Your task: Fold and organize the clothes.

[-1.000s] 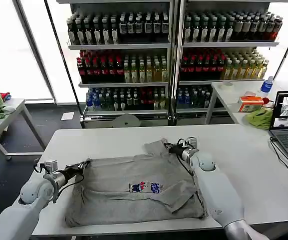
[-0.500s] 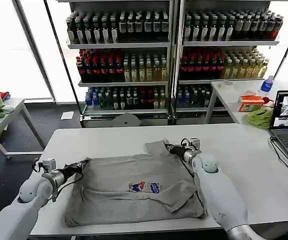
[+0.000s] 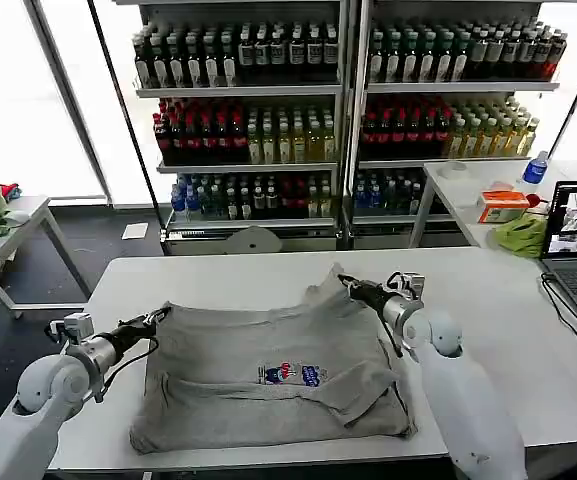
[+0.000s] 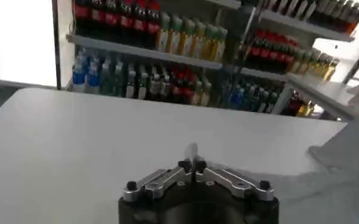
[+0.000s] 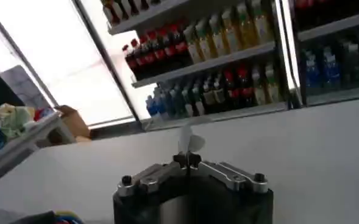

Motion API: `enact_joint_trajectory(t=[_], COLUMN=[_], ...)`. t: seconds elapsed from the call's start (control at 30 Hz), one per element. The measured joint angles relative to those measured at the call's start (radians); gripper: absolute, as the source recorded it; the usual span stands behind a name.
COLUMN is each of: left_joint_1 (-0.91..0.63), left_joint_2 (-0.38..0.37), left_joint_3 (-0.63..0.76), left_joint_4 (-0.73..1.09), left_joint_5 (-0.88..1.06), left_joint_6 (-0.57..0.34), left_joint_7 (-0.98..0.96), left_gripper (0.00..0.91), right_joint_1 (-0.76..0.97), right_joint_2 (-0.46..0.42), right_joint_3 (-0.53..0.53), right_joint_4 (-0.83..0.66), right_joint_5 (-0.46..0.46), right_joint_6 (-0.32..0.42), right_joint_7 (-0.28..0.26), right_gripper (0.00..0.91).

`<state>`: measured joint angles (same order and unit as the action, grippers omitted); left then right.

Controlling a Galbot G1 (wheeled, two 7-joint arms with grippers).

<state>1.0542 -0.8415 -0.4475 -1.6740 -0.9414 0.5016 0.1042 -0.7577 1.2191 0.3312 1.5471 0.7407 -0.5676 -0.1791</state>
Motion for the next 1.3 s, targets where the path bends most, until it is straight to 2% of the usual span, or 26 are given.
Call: enact_joint_trajectory(t=[0.47,0.87,0.9,0.93,0.97,1.3], left_joint_1=[0.215,0.448,0.47,0.49,0.508,0.617], left_joint_2=[0.007,0.004,0.003,0.001,0.0,-0.02], left_joint_3=[-0.141,-0.245,-0.248,-0.25,-0.251,-0.266], left_joint_4=[-0.226,-0.368,-0.373,-0.376,-0.379,-0.396], left_joint_5=[-0.018,0.022,0.032,0.04,0.048,0.118], left_joint_6=[-0.004,0.022,0.023,0.025,0.026,0.051], left_joint_7=[-0.017,-0.016,-0.013,-0.011,-0.01,-0.022], left_gripper=[0.01,0.01,0.071,0.312,0.907,0.907], right_joint_1=[-0.306,-0.574,-0.596,-0.615,-0.631,-0.73], right_joint_2=[-0.101,-0.129,-0.129,-0.128,-0.128,-0.138], right_joint_3=[0.119,0.204,0.208,0.21,0.211,0.256], right_joint_4=[0.36,0.511,0.516,0.52,0.523,0.575], right_joint_5=[0.069,0.035,0.026,0.019,0.013,-0.031], right_joint_6=[0.001,0.007,0.009,0.011,0.013,0.052], right_joint_7=[0.048,0.089,0.093,0.097,0.101,0.127], right_gripper=[0.0,0.0,0.181,0.665,0.907,0.907])
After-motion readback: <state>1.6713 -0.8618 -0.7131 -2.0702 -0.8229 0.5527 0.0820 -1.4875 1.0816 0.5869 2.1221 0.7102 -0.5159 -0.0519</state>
